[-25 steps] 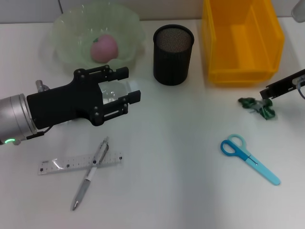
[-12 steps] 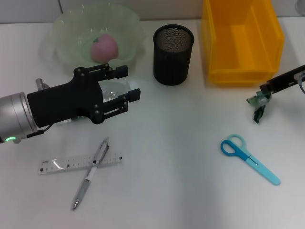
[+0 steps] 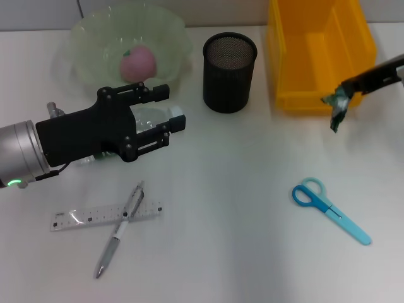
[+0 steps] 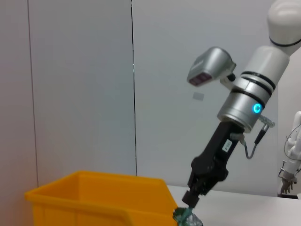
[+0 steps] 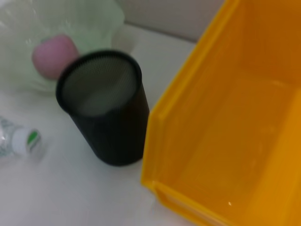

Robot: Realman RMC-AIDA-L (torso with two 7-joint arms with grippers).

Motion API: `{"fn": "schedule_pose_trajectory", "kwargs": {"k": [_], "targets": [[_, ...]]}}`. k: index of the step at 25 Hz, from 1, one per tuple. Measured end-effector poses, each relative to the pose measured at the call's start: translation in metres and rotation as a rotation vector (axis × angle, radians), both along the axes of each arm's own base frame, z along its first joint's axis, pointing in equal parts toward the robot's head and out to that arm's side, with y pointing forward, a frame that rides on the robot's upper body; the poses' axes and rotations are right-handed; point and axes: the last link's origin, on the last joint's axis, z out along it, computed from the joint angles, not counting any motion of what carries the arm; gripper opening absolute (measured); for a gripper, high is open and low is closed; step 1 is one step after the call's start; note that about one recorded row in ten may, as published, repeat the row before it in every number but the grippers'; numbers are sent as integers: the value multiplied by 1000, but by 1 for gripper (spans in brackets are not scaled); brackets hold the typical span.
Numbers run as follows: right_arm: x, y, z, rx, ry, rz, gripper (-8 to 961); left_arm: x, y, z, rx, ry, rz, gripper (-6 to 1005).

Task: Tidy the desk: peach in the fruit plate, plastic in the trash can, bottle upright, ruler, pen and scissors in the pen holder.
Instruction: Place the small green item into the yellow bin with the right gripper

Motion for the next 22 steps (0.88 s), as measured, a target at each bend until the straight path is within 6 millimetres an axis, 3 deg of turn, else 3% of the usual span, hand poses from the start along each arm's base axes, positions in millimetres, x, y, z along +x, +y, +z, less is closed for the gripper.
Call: {"fn": "schedule_pose_trajectory", "kwargs": {"k": [10,22], "targets": [[-25,8,18,98,29,73,80,-2,-2,1,1,-5,4,581],[-21,38,-8,159,44,56,105,-2,-3,1,6,-4,0,581]]}}
